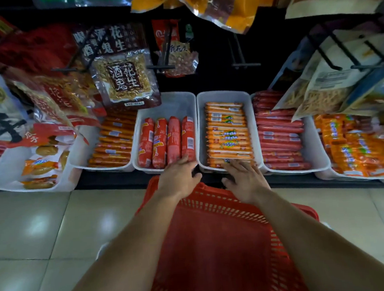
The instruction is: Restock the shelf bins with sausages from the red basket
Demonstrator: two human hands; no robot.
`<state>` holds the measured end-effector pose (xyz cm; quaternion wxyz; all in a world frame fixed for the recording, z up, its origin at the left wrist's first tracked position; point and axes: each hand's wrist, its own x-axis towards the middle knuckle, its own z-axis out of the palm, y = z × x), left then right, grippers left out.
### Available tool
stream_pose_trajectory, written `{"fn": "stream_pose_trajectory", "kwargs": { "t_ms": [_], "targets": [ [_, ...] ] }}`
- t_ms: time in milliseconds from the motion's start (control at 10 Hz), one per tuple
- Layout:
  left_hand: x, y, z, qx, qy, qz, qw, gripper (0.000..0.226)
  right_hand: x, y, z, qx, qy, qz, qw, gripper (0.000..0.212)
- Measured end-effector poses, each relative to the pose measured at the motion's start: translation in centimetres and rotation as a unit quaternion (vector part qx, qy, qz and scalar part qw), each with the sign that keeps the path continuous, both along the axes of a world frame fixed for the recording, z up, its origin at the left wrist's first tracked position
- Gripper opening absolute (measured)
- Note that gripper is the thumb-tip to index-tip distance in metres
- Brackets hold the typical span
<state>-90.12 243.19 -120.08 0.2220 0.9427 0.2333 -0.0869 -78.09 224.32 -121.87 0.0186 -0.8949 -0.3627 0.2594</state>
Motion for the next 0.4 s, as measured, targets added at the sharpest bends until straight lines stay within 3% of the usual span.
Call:
{"fn": "stream_pose_trajectory", "kwargs": {
  "t_ms": [200,400],
  "targets": [
    [0.0,-0.2,0.0,-0.021,0.030,0.018,0.999,0.053,0.8,-0.2,0.9,-0.013,0.022,0.009,1.000,0.066],
    [-0.7,-0.4,4.9,0.032,0.034,0.013,0.999,0.052,1.0,-0.8,6.3,0.004,-0.005,-0.022,1.000,0.070]
  ]
}}
